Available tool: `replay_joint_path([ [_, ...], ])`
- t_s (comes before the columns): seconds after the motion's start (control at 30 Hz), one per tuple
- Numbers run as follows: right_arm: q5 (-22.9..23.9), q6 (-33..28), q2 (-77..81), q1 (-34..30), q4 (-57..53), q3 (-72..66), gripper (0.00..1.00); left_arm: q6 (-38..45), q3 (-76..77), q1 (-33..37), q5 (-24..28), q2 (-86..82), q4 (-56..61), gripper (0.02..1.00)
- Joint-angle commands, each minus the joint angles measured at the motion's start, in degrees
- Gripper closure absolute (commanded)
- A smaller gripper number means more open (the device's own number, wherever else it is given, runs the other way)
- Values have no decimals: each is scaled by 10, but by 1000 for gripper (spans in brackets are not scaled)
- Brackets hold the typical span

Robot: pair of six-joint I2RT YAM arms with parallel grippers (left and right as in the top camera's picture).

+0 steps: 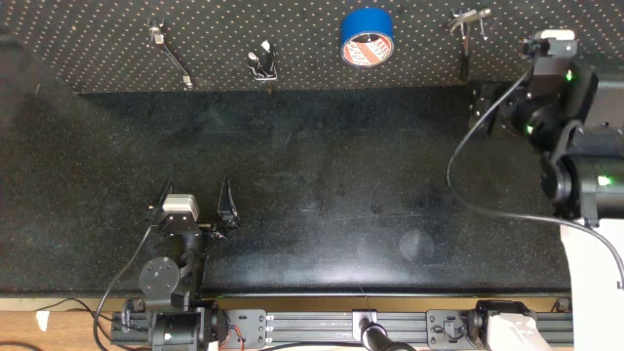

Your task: Place Tools Onto Pegboard

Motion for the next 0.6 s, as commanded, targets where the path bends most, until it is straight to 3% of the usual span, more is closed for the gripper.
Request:
replay_joint_path([
  [0.03,-43,-13,-23,-5,-16,-19,18,-3,-3,-2,-4,-4,-1,25],
  [0.23,-42,3,-179,-5,-37,-26,20,-3,-3,-2,-4,-4,-1,25],
  [0.3,6,14,-220,46,-36,-34,20,-3,-3,-2,-4,-4,-1,27],
  [0.37,95,41,-251,139,-37,-52,20,-3,-3,-2,-4,-4,-1,25],
  [0.43,145,58,-277,188,-35,-74,20,-3,-3,-2,-4,-4,-1,25],
  [0.6,171,89,-378,199,2,-170,20,-3,-3,-2,-4,-4,-1,25],
])
